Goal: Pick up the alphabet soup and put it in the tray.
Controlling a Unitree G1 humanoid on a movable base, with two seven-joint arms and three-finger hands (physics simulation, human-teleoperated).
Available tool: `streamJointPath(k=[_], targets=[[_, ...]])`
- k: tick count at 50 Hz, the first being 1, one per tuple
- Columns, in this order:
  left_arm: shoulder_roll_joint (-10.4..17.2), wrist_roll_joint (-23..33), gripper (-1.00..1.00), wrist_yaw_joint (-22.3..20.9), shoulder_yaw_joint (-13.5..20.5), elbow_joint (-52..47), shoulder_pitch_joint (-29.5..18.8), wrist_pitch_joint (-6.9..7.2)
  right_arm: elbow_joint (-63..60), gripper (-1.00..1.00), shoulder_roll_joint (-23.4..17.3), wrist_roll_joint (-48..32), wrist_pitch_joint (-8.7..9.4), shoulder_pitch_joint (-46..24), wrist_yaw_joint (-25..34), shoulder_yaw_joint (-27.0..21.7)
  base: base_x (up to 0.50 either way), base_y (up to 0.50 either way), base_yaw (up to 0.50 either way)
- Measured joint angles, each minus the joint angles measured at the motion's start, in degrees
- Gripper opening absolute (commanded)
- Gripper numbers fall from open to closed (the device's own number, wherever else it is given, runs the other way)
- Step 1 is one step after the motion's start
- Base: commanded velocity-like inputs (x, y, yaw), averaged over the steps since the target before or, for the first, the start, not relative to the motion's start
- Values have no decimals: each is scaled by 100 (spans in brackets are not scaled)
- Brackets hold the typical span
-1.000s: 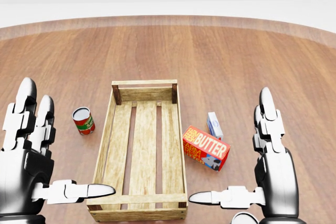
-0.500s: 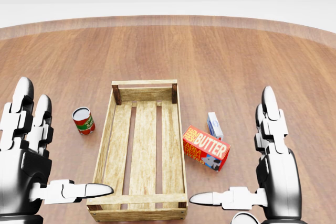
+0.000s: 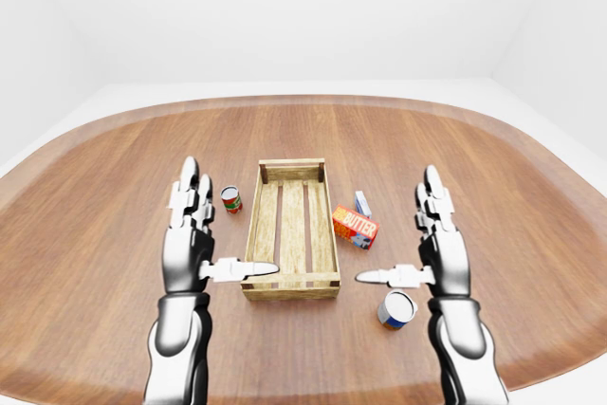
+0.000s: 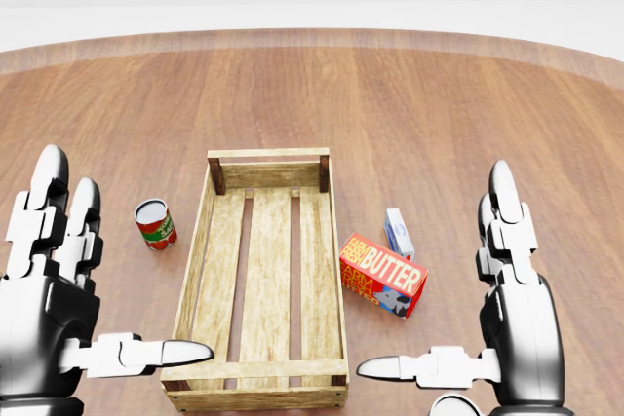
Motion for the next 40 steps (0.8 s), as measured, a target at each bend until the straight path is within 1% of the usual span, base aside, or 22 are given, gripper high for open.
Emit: streamJointPath(k=[5, 15, 24, 32, 36, 40], targets=[[3, 32, 100, 11, -11, 65, -18, 4, 31, 100, -11, -166, 123, -30, -34, -53, 0, 0, 0], [8, 69, 100, 26, -19, 112, -34, 73, 55, 100, -35, -589, 377, -55, -14, -162, 0, 0, 0], [14, 80, 100, 26, -14, 109, -41, 146, 152, 100, -49, -983, 493, -86, -1, -222, 0, 0, 0], [43, 196, 100, -32, -30, 122, -36, 241, 286, 100, -66, -1263, 537, -133, 4, -287, 0, 0, 0], [79, 470, 100, -3, -16, 46, -44, 263, 408, 100, -82, -1385, 530, -174, 8, -310, 0, 0, 0], [144, 1023, 100, 10, 12, -218, -111, 375, 501, 100, -91, -1475, 527, -208, 16, -342, 0, 0, 0]])
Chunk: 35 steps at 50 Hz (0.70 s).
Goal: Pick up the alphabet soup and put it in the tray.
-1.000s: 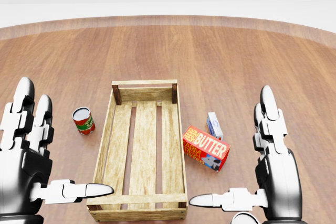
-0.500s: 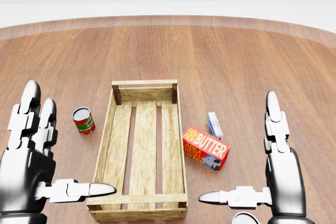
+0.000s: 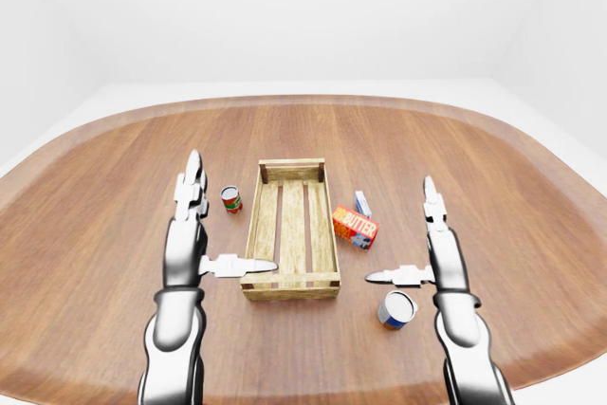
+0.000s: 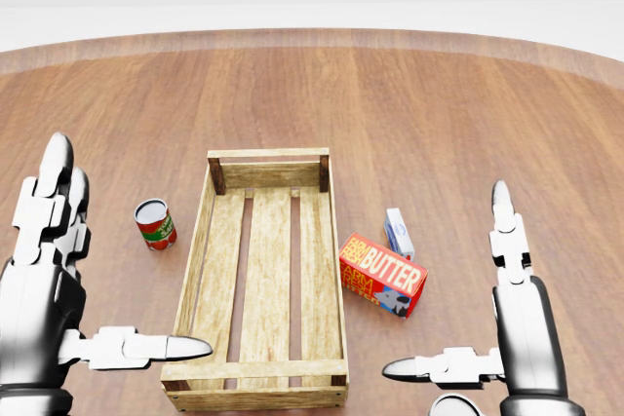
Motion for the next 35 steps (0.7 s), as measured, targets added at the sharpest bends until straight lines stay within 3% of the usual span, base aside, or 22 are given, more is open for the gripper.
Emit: streamJointPath(k=[10, 20, 35], targets=[[61, 1060, 100, -255, -38, -511, -316, 395, 107, 100, -21, -150, 9, -24, 63, -81, 0, 0, 0], [84, 1530, 100, -440, -44, -710, -469, 403, 169, 100, -30, -294, 28, -3, 134, -99, 0, 0, 0], [97, 1755, 100, -533, -64, -746, -552, 403, 203, 100, -31, -388, 54, 19, 217, -115, 0, 0, 0]])
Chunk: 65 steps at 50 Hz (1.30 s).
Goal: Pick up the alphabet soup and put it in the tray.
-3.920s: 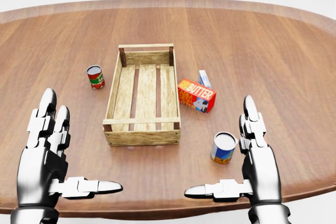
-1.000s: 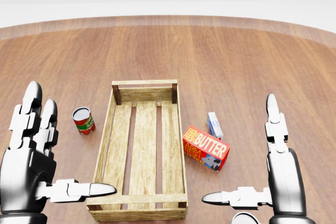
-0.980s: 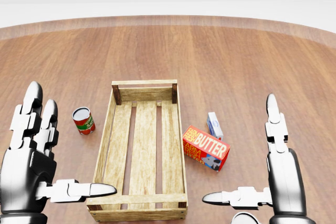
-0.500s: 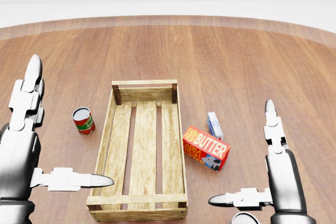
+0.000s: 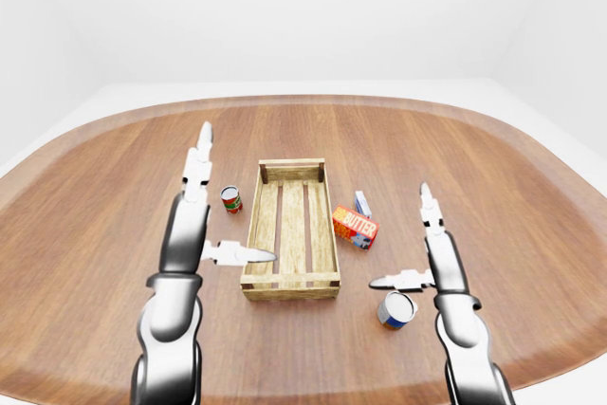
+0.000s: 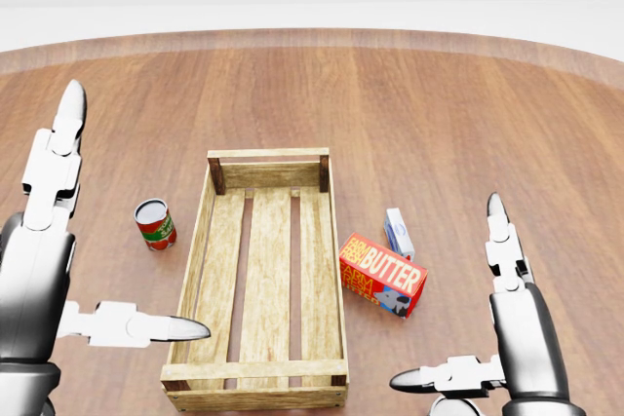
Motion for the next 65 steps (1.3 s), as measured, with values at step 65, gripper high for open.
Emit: streamJointPath(k=[65], targets=[[1416, 759, 100, -3097, 656, 1261, -2366, -673, 183, 100, -52, -103, -13, 7, 279, -107, 0, 0, 0]])
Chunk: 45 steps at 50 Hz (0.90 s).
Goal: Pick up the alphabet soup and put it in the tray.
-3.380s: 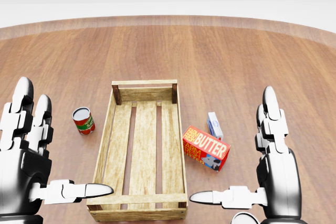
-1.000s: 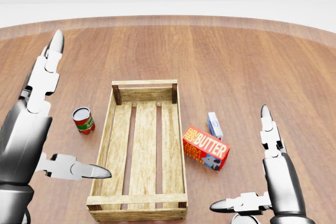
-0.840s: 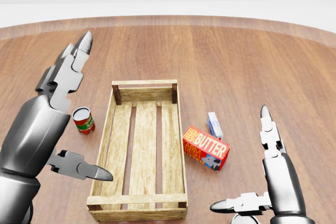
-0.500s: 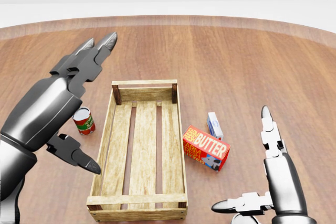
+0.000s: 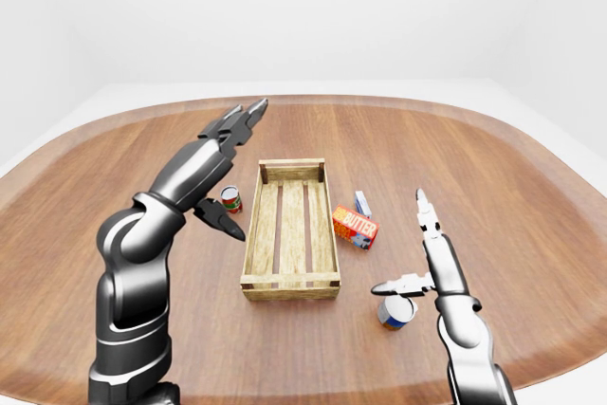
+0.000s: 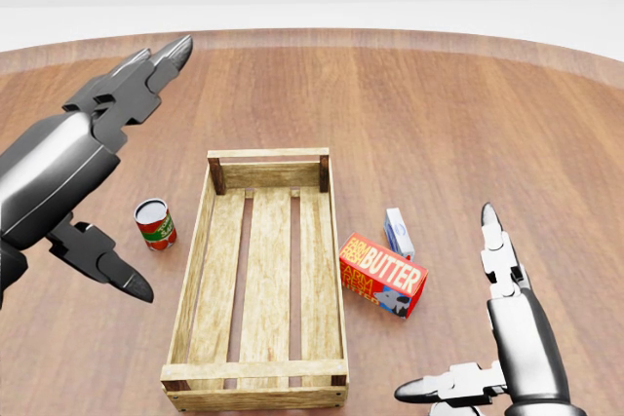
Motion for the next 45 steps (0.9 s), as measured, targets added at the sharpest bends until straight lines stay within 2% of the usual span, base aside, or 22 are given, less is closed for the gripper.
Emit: streamJointPath(k=[6, 20, 45], targets=[[29, -124, 100, 14, 76, 111, 64, -42, -13, 100, 4, -11, -8, 13, 7, -1, 0, 0, 0], [-50, -192, 100, 198, 44, 468, 281, -327, -25, 100, 6, -32, -24, 32, 14, -6, 0, 0, 0], [-166, -196, 100, 376, -61, 787, 379, -327, 50, 100, 0, -71, 13, -18, 11, 18, 0, 0, 0]])
